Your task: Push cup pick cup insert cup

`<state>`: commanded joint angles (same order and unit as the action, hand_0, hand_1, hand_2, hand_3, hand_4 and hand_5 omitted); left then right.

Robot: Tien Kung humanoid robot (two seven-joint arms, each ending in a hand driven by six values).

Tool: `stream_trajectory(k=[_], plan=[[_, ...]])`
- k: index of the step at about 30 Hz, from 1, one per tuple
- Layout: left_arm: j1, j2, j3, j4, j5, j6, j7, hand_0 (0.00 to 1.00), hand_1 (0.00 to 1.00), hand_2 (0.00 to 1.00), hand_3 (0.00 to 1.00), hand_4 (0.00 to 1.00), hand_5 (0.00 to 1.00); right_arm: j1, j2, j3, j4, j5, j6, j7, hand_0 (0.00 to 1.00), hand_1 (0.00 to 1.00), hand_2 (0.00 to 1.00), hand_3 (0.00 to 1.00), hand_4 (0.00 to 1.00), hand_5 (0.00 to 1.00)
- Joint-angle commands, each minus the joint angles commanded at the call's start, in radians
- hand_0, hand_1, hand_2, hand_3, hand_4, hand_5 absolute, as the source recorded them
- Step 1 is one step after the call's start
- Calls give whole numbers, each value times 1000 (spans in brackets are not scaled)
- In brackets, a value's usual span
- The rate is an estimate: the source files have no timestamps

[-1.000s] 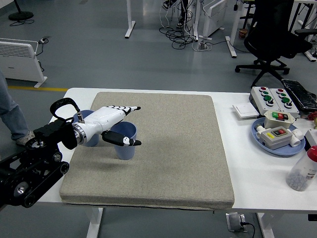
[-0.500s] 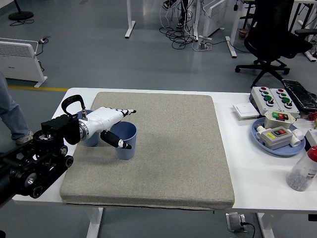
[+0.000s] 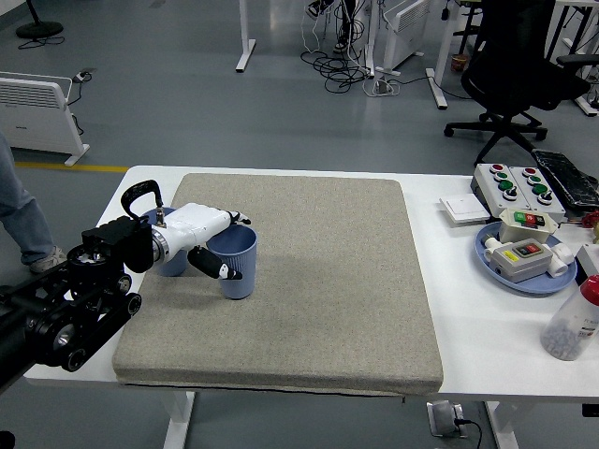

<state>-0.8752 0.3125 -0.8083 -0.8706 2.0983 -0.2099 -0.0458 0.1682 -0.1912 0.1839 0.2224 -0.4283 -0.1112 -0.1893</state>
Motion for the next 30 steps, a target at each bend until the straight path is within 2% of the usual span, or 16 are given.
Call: stream_trajectory(k=[1,6,7,10,12,13,16,19,25,30], plan=[[0,1,2,1,-8,-3,1,365,542,557,598,685,235,0,0,0,0,0,0,0,730,668,704,598,165,389],[5,4,-3,-6,-18,-9,5,365,542,557,598,685,235,0,0,-2,0,4,-1,1,730,668,704,598,165,389],[7,5,-6,-10,-19,-10,5,364,517,508,552,670,231,0,0,-2,0,4,-1,1,730,668,704,597,165,389],[13,8,-18,-28,-20,-10,4,364,517,508,552,670,231,0,1,-3,0,5,-1,1,730,668,704,597,165,389],[16,11,-27,-44,-19,-11,6,364,517,508,552,670,231,0,0,-3,0,5,-1,1,730,668,704,597,165,389],[19,15,-35,-61,-16,-13,9,370,472,464,535,662,227,0,1,-3,0,5,-1,1,730,669,704,598,165,389],[26,23,-54,-102,-9,-26,18,370,472,464,535,662,227,0,1,-3,0,6,-2,1,730,669,704,598,165,389],[30,38,-73,-163,-8,-45,33,377,469,454,530,655,233,0,1,-4,0,9,-3,2,730,668,704,598,165,389],[-3,78,-81,-251,-22,-89,71,383,472,455,528,651,231,-1,1,-4,-1,10,-4,2,730,668,704,598,165,390],[-41,128,-108,-305,-32,-126,94,383,472,455,528,651,231,-3,1,-9,0,19,-6,3,730,668,704,598,165,390]])
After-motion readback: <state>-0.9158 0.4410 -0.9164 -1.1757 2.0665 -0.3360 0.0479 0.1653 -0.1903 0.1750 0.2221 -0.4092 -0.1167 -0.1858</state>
